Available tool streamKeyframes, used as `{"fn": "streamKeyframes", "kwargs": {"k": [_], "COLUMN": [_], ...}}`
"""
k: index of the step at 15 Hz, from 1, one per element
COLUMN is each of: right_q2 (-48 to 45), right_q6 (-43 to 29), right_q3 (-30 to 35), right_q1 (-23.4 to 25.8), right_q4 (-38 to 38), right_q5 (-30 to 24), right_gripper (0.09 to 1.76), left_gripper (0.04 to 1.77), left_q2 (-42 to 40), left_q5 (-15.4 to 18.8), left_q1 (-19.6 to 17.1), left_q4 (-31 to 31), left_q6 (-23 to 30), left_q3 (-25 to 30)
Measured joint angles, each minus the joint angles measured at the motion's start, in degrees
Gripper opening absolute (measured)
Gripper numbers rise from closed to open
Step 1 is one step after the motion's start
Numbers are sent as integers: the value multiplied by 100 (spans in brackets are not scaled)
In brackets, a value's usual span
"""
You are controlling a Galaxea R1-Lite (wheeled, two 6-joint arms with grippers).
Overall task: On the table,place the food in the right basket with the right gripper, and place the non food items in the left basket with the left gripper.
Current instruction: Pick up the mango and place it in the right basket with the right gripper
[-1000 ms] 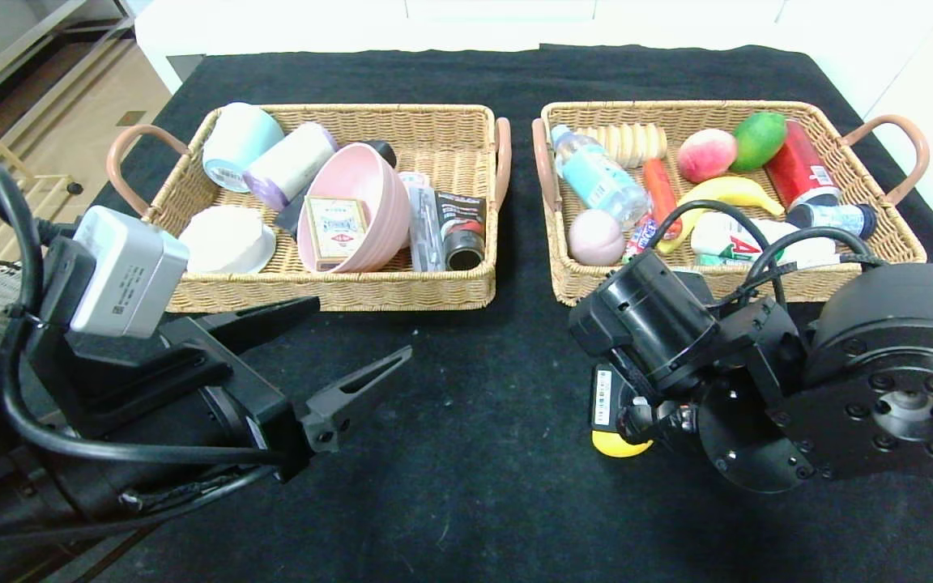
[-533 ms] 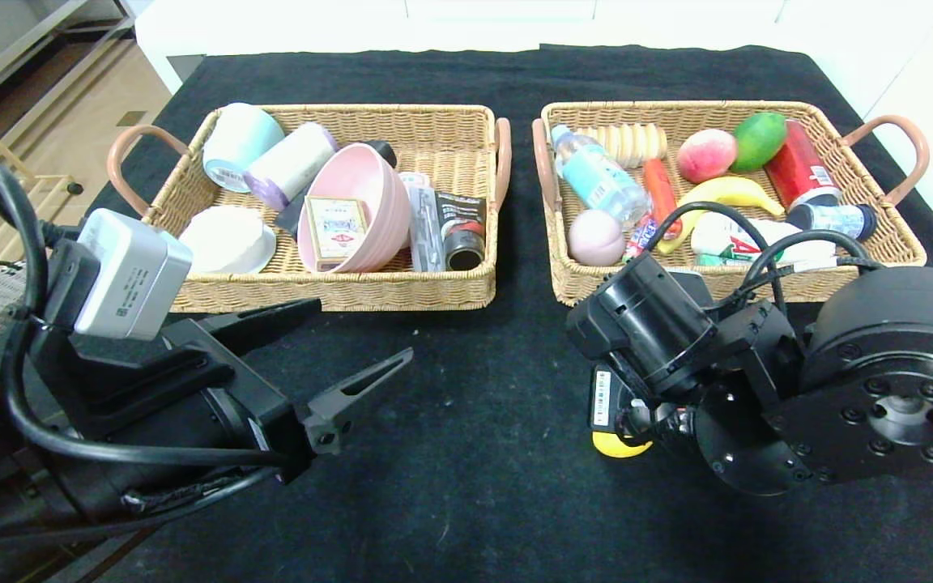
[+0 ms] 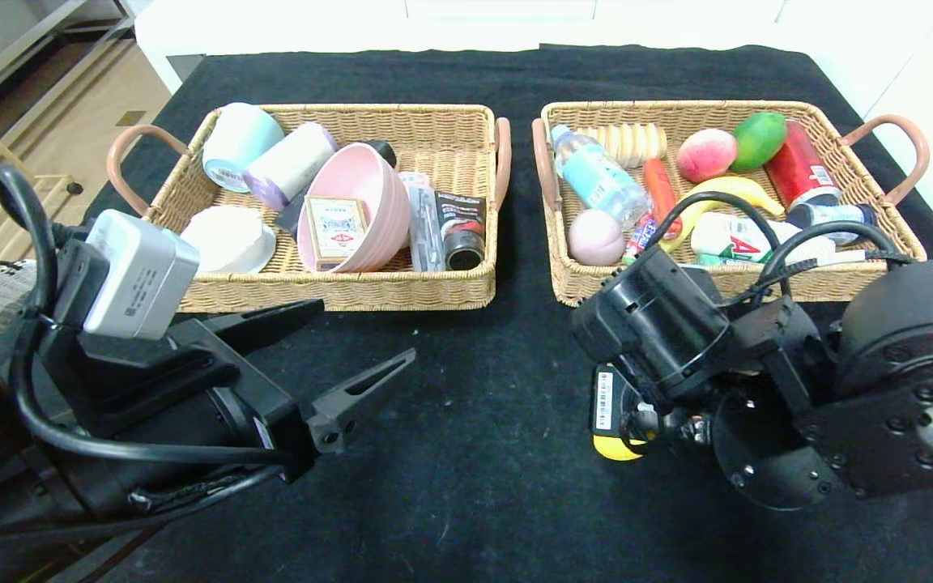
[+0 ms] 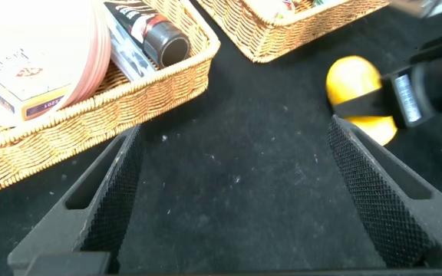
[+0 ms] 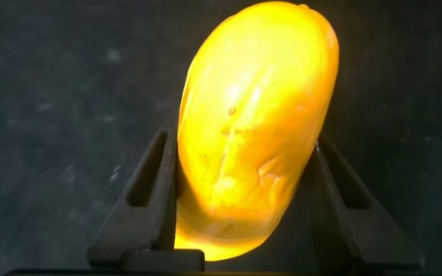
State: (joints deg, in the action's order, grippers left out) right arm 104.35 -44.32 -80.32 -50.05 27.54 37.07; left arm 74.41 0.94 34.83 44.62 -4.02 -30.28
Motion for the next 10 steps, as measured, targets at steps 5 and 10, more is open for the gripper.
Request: {"fn": "streamKeyframes", "kwargs": {"k": [5, 10], "right_q2": [-372, -518], "right_q6": [602, 1151], "right_q3": [-190, -950], "right_q1": [105, 634], "right_q4": [-10, -56], "right_q5": [118, 276], "right_gripper": [99, 99], "left_gripper": [172, 172], "left_q2": [4, 1], "left_q5": [-1, 2], "left_q1": [-2, -2], "left_q4": [2, 2], "left_q6": [0, 1], "left_q3": [0, 5]}}
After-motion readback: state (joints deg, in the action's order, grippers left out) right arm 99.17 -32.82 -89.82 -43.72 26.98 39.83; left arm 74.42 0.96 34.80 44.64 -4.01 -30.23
